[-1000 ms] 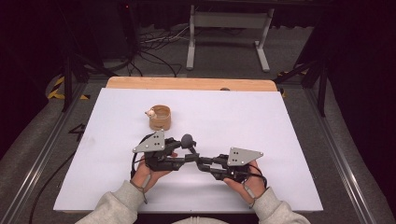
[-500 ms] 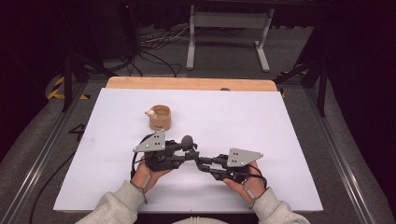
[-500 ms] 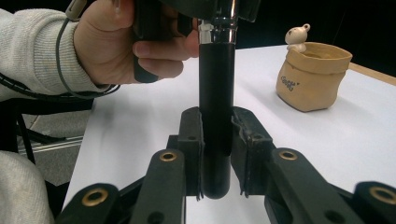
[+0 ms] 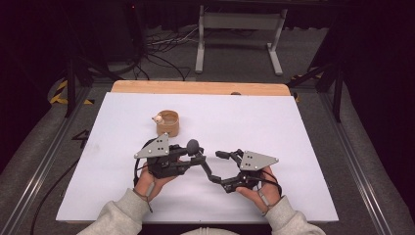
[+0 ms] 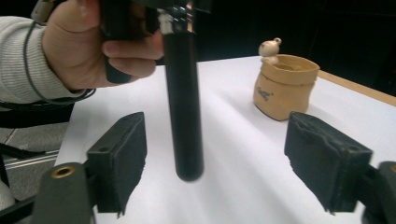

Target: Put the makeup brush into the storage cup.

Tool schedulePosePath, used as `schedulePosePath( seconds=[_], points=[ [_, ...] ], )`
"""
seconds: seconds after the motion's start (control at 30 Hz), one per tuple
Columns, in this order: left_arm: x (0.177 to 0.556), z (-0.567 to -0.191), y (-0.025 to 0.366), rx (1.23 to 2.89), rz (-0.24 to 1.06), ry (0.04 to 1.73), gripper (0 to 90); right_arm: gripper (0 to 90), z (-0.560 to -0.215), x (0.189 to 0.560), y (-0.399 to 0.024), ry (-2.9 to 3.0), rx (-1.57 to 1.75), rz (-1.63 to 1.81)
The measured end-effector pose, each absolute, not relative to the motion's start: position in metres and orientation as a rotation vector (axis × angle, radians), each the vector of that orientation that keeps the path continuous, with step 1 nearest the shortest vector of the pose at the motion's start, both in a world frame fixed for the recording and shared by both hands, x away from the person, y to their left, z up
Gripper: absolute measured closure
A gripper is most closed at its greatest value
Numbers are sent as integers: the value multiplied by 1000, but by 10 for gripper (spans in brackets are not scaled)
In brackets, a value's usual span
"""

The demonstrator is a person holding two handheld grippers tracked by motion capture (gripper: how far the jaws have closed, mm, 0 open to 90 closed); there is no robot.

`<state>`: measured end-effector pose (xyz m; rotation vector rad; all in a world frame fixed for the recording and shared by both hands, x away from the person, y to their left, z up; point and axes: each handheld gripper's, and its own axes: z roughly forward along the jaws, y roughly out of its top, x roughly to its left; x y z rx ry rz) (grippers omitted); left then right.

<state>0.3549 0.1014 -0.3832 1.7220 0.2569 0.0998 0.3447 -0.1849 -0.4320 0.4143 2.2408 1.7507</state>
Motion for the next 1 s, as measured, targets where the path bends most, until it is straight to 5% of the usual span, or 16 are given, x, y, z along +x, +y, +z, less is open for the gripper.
schedulePosePath(
  seconds=[0.57, 1.0],
  points=[
    [365, -355, 125, 1703, 229, 332, 699, 97, -428, 349, -206, 2138, 497, 1771],
    [381, -336, 132, 1688, 312, 403, 698, 105, -427, 352, -222, 2085, 547, 1686]
  ],
)
